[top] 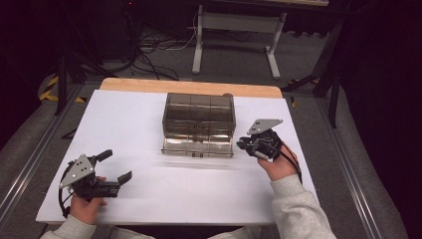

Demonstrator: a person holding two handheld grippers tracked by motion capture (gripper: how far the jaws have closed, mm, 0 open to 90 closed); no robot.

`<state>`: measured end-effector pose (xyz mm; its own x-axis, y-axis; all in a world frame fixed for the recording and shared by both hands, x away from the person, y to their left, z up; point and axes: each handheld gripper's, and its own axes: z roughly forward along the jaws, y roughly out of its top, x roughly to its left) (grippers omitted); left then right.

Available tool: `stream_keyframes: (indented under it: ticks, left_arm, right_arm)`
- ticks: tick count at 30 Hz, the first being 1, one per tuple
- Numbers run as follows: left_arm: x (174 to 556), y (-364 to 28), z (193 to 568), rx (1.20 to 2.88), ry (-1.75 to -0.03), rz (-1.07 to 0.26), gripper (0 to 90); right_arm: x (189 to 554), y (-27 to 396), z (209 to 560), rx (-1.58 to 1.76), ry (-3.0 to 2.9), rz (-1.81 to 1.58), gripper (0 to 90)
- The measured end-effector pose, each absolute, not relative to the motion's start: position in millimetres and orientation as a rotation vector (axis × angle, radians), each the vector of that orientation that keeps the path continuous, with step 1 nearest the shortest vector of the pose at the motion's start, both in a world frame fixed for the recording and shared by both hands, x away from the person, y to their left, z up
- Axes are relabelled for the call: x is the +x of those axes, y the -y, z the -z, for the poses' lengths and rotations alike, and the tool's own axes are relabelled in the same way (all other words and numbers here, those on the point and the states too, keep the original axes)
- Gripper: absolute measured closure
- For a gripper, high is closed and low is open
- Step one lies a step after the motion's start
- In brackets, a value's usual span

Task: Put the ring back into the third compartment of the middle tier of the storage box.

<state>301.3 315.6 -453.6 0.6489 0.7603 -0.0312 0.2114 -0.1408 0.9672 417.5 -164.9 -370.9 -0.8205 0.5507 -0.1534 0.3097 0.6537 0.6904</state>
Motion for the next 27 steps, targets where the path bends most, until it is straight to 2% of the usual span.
stream_keyframes:
  ticks: [27]
  left_arm:
    - [300, -316, 453, 1.679, -0.809, -0.569, 0.3]
  right_arm:
    - [441, 124, 379, 0.620, -2.600, -0.891, 76.7]
